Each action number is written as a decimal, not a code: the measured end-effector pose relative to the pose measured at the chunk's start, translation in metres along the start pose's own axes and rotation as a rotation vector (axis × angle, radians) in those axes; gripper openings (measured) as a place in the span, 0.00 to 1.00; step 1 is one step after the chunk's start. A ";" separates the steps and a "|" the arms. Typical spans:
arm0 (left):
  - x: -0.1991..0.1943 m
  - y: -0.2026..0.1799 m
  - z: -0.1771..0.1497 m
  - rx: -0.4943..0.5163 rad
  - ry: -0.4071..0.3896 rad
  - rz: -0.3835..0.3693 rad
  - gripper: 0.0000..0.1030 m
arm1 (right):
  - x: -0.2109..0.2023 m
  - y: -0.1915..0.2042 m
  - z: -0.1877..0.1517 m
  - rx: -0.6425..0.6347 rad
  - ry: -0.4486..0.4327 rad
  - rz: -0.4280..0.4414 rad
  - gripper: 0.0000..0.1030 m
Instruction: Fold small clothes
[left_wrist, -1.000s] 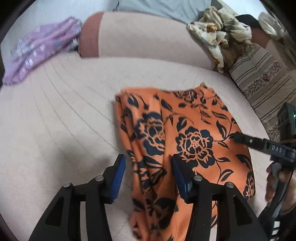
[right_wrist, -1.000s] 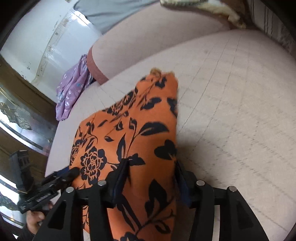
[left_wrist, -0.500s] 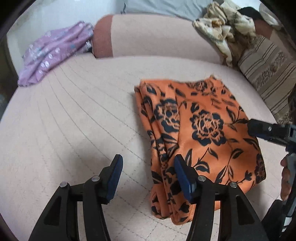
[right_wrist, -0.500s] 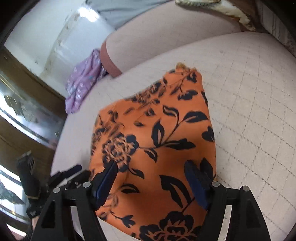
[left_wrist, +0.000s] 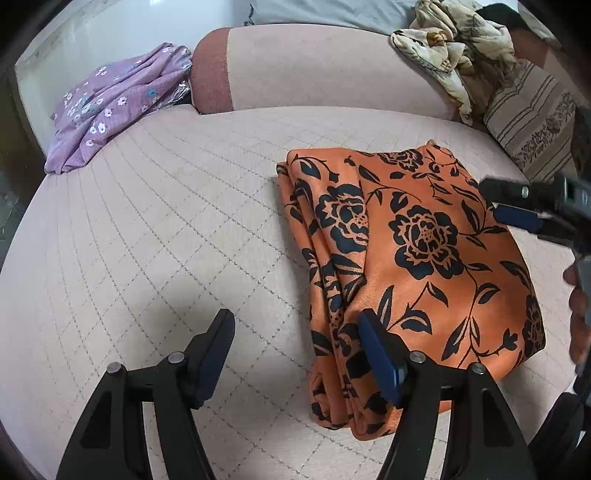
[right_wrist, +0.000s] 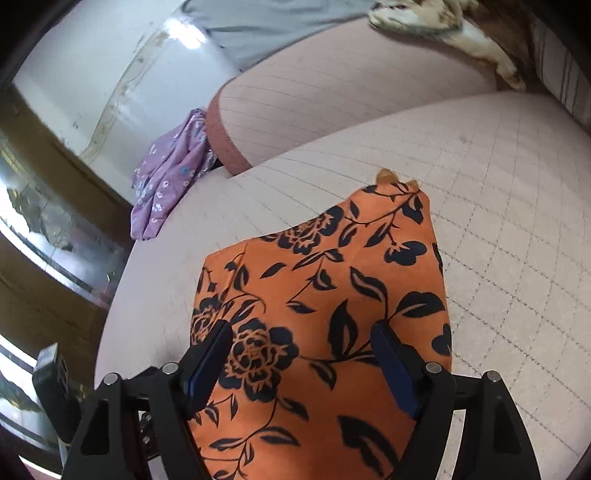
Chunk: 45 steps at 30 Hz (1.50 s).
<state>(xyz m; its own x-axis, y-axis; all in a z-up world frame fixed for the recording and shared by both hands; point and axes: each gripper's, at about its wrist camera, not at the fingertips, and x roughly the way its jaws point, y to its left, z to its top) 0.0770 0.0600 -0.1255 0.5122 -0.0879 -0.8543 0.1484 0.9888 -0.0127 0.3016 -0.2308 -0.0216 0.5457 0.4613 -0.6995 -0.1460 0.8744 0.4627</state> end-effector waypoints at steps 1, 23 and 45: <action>-0.002 0.000 -0.001 -0.005 0.001 0.001 0.68 | 0.001 0.000 -0.003 -0.004 0.003 -0.010 0.78; -0.074 -0.008 -0.028 -0.019 -0.079 0.045 0.80 | -0.051 0.019 -0.060 0.005 -0.018 -0.089 0.79; -0.123 -0.026 -0.038 -0.028 -0.158 0.086 0.91 | -0.115 0.067 -0.130 -0.146 -0.094 -0.253 0.83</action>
<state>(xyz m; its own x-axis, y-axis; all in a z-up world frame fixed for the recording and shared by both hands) -0.0223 0.0495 -0.0403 0.6487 -0.0180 -0.7608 0.0758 0.9963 0.0410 0.1216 -0.2059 0.0189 0.6531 0.2163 -0.7258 -0.1090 0.9752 0.1925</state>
